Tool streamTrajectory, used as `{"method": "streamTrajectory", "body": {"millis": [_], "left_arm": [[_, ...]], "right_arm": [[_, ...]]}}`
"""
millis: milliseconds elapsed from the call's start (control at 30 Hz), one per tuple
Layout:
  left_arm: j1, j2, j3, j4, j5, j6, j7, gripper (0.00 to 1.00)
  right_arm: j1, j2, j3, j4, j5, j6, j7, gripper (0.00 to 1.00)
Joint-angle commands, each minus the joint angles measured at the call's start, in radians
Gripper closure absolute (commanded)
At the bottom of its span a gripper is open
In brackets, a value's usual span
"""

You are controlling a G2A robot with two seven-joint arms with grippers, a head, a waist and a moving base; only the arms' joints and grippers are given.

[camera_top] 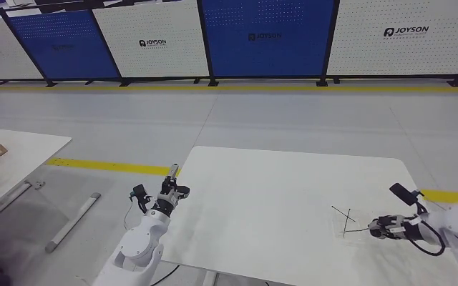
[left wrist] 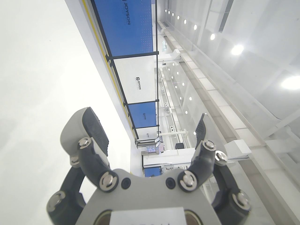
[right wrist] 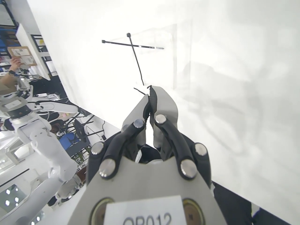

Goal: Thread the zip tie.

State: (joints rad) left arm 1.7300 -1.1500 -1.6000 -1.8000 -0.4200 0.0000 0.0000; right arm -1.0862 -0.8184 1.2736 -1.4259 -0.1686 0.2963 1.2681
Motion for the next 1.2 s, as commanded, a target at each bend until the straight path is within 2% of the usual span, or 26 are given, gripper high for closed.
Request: {"method": "streamTrajectory", "body": {"millis": [0,133,567,667,800,900,967,1033,1100,1167], "left_arm": [[0.000,0.000,0.000,0.000,0.000,0.000,0.000,0.00],[0.000,0.000,0.000,0.000,0.000,0.000,0.000,0.00],[0.000,0.000,0.000,0.000,0.000,0.000,0.000,0.00],[0.000,0.000,0.000,0.000,0.000,0.000,0.000,0.00],[0.000,0.000,0.000,0.000,0.000,0.000,0.000,0.00],[0.000,0.000,0.000,0.000,0.000,0.000,0.000,0.00],[0.000,0.000,0.000,0.000,0.000,0.000,0.000,0.00],[0.000,0.000,0.000,0.000,0.000,0.000,0.000,0.00],[0.000,0.000,0.000,0.000,0.000,0.000,0.000,0.00],[0.000,0.000,0.000,0.000,0.000,0.000,0.000,0.00]], "right_arm": [[-0.043,0.007,0.049,-0.030,0.040,-0.024,-0.032,1.00],[-0.132,0.021,0.149,-0.074,0.115,-0.076,-0.064,1.00],[-0.132,0.021,0.149,-0.074,0.115,-0.076,-0.064,1.00],[-0.146,0.018,0.149,-0.101,0.118,-0.110,-0.116,1.00],[-0.171,0.017,0.164,-0.193,0.149,-0.170,-0.160,1.00],[-0.172,0.013,0.141,-0.254,0.142,-0.191,-0.191,1.00],[-0.155,0.006,0.101,-0.285,0.142,-0.194,-0.206,1.00],[-0.130,-0.002,0.061,-0.283,0.146,-0.197,-0.214,1.00],[-0.090,-0.012,0.002,-0.259,0.130,-0.172,-0.222,1.00],[-0.076,-0.016,-0.014,-0.247,0.134,-0.164,-0.215,1.00]]}}
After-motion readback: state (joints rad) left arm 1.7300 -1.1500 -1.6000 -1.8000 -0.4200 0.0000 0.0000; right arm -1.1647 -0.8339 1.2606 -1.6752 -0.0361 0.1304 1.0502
